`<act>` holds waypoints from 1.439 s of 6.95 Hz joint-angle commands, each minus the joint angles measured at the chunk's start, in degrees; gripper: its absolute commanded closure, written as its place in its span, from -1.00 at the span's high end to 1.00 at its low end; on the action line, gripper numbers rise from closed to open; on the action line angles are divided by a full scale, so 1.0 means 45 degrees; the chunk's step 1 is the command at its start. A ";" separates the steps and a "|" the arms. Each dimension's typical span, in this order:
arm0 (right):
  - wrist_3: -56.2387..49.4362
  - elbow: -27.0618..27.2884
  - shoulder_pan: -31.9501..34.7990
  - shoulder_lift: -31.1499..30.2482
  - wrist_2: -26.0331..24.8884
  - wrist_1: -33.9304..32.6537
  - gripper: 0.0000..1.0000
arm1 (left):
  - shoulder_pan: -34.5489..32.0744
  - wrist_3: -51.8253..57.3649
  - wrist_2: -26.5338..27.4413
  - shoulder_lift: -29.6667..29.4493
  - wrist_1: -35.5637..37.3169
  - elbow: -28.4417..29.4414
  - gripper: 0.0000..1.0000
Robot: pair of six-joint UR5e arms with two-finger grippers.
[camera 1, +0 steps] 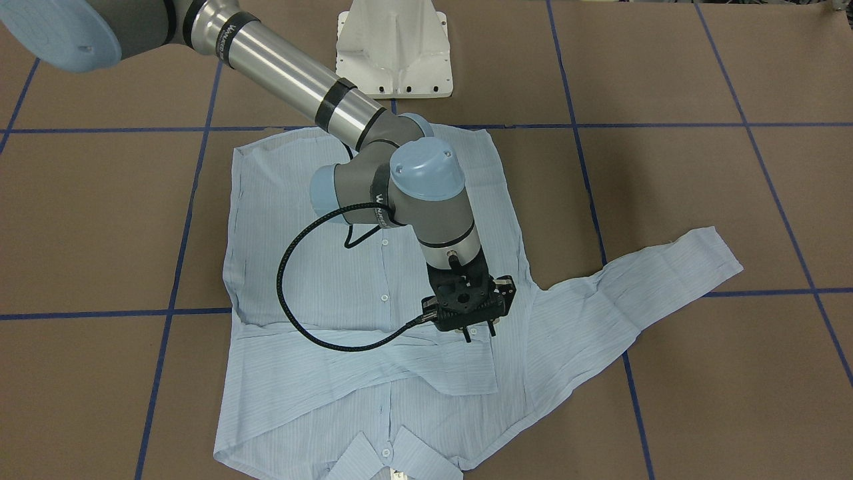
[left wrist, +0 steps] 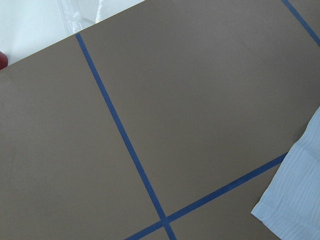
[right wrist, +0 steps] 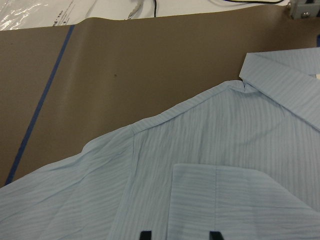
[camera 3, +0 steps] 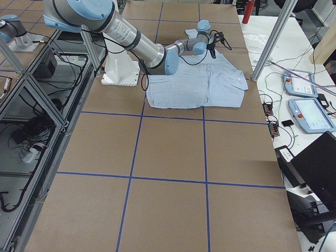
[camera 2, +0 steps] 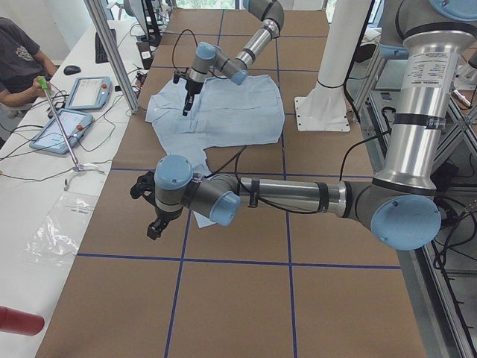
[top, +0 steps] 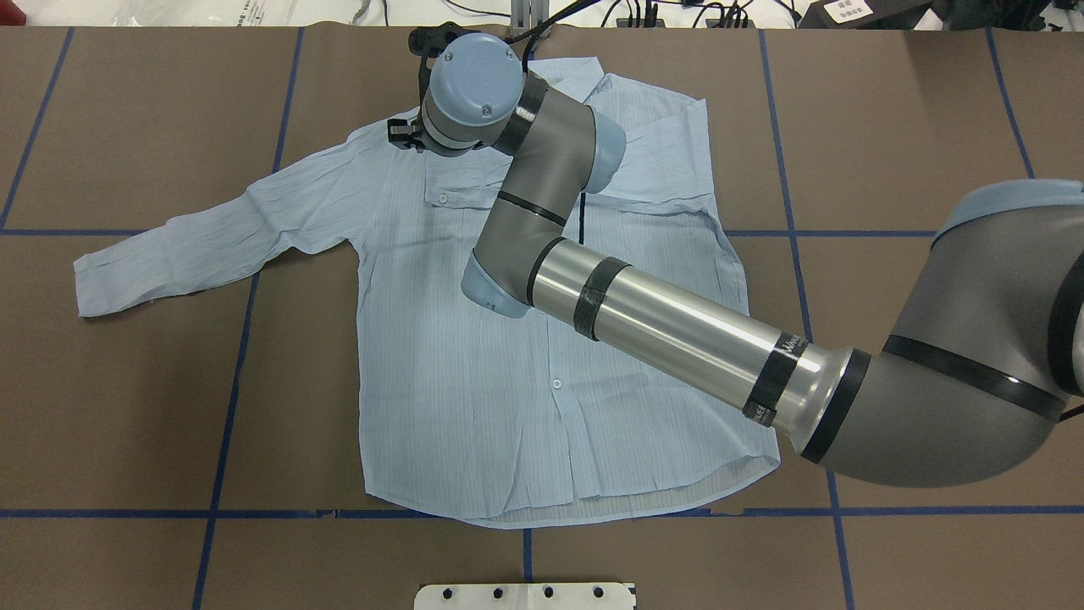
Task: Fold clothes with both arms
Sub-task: 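Carry the held sleeve across the shirt chest toward the collar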
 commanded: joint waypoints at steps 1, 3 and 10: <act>0.0010 -0.0149 -0.0045 0.0244 -0.0101 0.0095 1.00 | -0.0009 -0.0039 0.0000 -0.0006 0.0004 -0.0025 1.00; 0.0223 0.0586 -0.0025 0.0013 0.0016 -0.0041 1.00 | 0.0011 -0.2036 0.0039 -0.0103 -0.0191 -0.0121 1.00; -0.3824 1.1085 0.2645 -0.6324 0.3235 -0.9447 1.00 | 0.6578 -1.5663 0.4498 0.3488 -0.6415 -0.2525 0.95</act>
